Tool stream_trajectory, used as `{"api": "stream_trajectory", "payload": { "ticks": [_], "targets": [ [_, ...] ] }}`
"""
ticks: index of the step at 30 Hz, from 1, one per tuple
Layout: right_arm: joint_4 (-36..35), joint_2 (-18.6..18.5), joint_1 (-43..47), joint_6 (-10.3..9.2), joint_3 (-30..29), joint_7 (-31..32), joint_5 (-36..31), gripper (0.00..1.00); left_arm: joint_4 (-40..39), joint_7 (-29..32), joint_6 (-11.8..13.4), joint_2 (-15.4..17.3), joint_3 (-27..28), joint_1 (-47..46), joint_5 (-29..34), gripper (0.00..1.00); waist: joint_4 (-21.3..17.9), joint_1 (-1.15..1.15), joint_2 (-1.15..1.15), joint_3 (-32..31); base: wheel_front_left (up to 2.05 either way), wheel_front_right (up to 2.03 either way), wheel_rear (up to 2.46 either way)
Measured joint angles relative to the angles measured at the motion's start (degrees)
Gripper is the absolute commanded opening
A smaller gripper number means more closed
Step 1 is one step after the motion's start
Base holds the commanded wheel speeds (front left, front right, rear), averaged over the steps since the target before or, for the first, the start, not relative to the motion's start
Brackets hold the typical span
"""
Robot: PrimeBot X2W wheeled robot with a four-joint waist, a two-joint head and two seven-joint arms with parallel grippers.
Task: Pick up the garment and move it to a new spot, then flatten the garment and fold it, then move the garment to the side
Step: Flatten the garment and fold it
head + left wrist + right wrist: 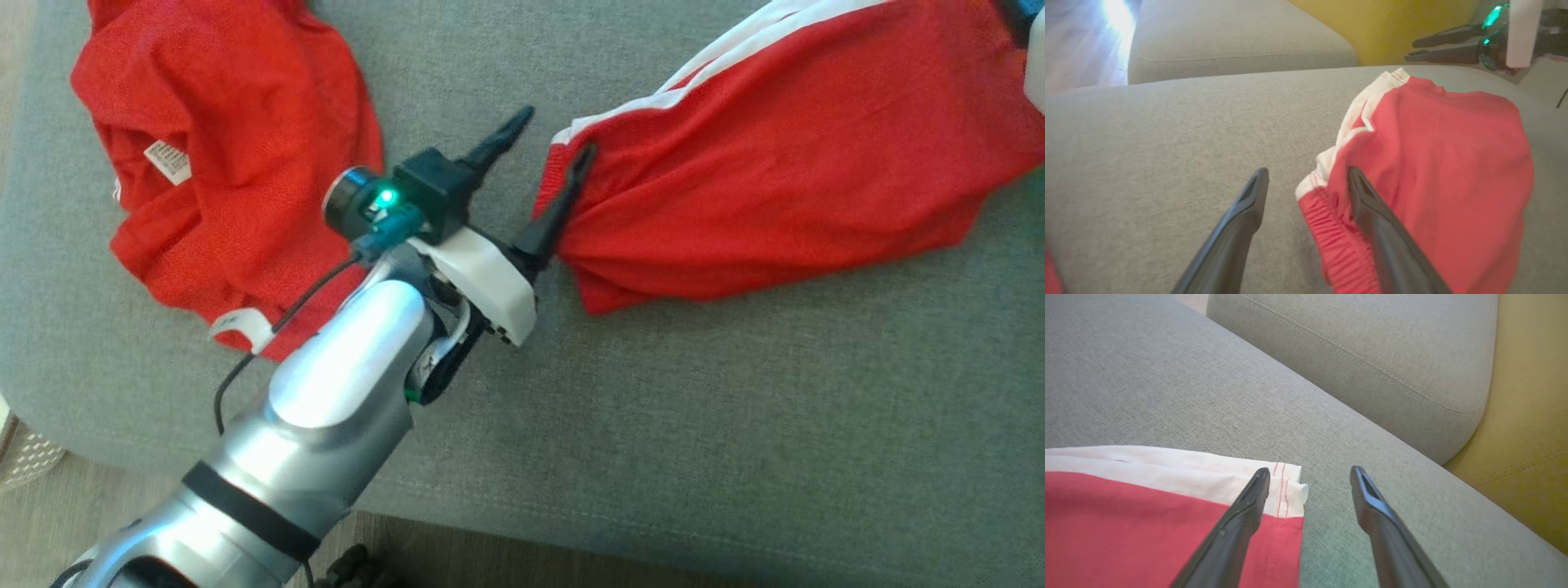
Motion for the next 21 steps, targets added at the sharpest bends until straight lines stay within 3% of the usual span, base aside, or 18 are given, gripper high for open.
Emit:
{"api": "stream_trajectory", "payload": {
  "ticks": [21],
  "targets": [
    [9.20, 7.06, 8.58, 0.00, -7.57, -17.27, 0.24, 1.00, -8.72, -0.19, 6.15, 3.87, 14.77, 9.86, -2.02, 1.00, -6.77, 0.00, 0.00, -12.24, 0.00, 0.00, 0.00]
  ]
}}
